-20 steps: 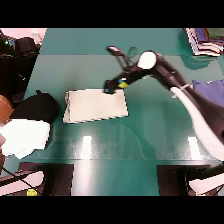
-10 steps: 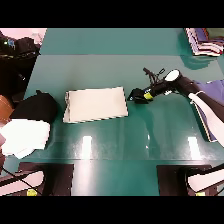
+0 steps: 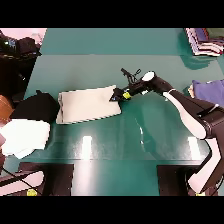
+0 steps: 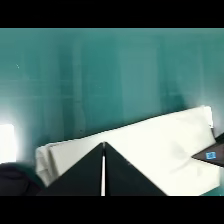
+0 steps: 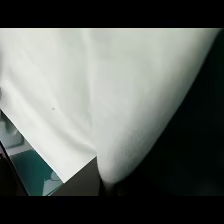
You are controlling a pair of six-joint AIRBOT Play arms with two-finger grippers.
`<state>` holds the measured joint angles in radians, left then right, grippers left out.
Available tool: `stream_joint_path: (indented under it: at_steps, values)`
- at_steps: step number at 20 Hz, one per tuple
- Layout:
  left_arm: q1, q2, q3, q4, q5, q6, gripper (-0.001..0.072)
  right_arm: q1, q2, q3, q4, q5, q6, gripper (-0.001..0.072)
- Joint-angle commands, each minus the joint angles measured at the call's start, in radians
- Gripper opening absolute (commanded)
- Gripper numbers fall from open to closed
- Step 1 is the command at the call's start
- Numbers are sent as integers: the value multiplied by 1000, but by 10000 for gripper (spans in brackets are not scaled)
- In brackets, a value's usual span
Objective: Fold the shirts.
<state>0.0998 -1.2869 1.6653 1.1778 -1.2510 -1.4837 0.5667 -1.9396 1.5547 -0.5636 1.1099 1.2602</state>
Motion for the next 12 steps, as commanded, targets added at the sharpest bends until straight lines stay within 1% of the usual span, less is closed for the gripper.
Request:
stream_joint_path:
  at_steps: [1,2,4,7,9,12]
  values:
    - [-54,1,0,-2,-5,3,28,-2,12,51,6,-6,-23,16]
    - [-82,1,0,-2,-4,11,28,-27,41,51,-18,-11,-10,15]
    - [-140,1,0,-2,1,19,28,-105,121,51,-122,-22,54,16]
    - [-218,1,0,-3,19,21,28,-290,255,51,-260,-5,137,15]
    - [-253,1,0,-4,36,21,29,-439,344,28,-299,-3,157,16]
    - [-284,1,0,-11,40,18,29,-682,464,-56,-304,-13,165,16]
